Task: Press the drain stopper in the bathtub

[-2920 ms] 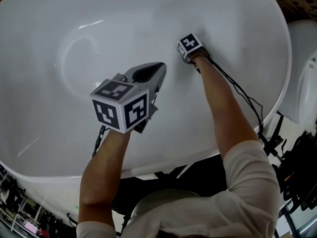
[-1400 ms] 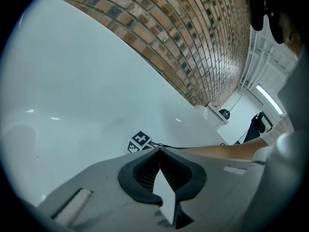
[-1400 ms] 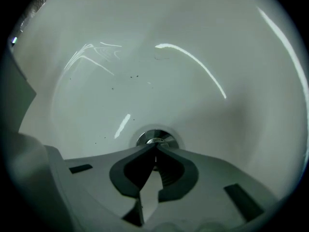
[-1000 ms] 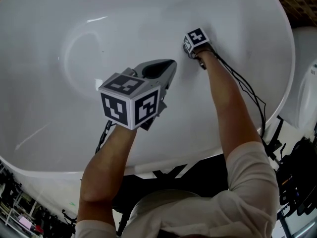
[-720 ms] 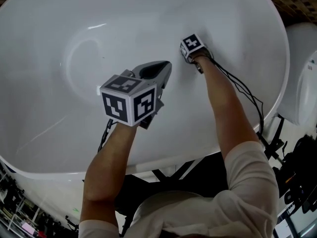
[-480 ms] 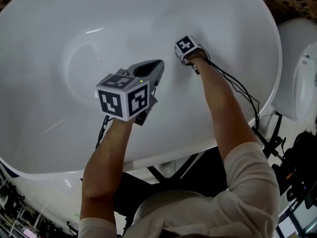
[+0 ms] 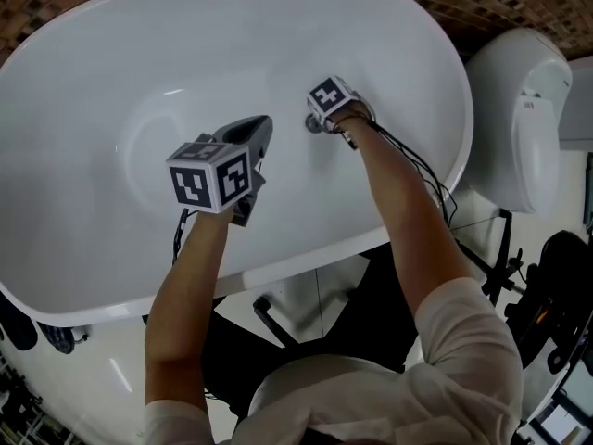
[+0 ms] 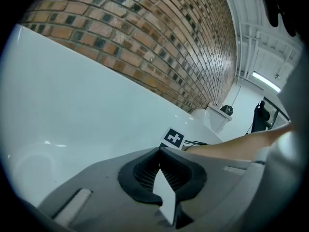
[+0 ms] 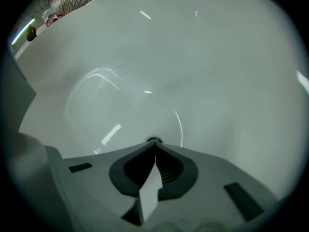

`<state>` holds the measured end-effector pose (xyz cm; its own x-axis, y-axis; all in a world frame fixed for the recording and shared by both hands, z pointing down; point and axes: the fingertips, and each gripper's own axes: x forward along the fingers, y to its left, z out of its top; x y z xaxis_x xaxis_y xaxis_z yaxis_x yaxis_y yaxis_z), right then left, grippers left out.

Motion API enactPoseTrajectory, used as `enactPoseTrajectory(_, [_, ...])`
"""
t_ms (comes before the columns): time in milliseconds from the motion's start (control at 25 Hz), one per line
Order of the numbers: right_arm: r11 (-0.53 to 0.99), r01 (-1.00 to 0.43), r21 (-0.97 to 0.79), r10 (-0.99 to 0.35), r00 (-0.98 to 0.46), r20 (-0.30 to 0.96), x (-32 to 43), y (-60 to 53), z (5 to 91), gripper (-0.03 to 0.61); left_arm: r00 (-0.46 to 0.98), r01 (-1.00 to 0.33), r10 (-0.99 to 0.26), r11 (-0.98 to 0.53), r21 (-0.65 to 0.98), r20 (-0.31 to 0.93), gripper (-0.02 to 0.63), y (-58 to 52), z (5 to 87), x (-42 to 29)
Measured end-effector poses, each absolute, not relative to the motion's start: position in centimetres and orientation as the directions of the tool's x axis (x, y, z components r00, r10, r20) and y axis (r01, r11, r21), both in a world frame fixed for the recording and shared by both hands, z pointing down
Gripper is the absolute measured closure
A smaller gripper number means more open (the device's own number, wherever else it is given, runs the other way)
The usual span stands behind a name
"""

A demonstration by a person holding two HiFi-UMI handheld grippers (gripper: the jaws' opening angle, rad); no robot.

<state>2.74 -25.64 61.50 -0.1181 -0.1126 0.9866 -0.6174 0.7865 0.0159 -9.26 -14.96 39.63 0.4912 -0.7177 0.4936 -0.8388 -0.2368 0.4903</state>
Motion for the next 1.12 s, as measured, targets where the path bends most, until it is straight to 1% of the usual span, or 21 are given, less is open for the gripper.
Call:
enactPoseTrajectory(280, [0.798, -0.601, 0.054, -0.193, -0.170, 0.966, 2.2, -24.9, 54.4, 0.561, 0.463, -0.855, -0.771, -0.259, 0.449, 0.438, 0.604, -13.6, 33.8, -8.6])
enactPoseTrajectory(600, [0.775, -0.629, 0.062, -0.268, -0.239, 0.933, 2.4, -23.2, 47.6, 0.561, 0.437, -0.865, -0.810, -0.261, 0.428, 0.391, 0.604, -10.3, 29.2, -8.6])
enactPoseTrajectory(720, [0.760, -0.648, 0.054, -0.313, -0.292, 0.904, 2.5, -22.6, 44.9, 0.561, 0.414, -0.874, -0.835, -0.254, 0.414, 0.363, 0.604, -8.8, 27.7, -8.8])
enactPoseTrajectory(840, [0.759, -0.643, 0.103, -0.377, -0.305, 0.875, 3.6, -21.6, 42.3, 0.561, 0.405, -0.875, -0.854, -0.257, 0.411, 0.328, 0.604, -7.1, 26.3, -8.3])
enactPoseTrajectory(960, [0.781, -0.618, 0.089, -0.408, -0.397, 0.822, 2.6, -20.2, 39.3, 0.561, 0.400, -0.875, -0.868, -0.266, 0.405, 0.295, 0.604, -5.8, 25.0, -7.8])
enactPoseTrajectory(1120, [0.776, -0.623, 0.094, -0.441, -0.431, 0.787, 3.5, -19.1, 35.7, 0.561, 0.397, -0.881, -0.878, -0.281, 0.381, 0.269, 0.604, -4.5, 23.1, -7.0])
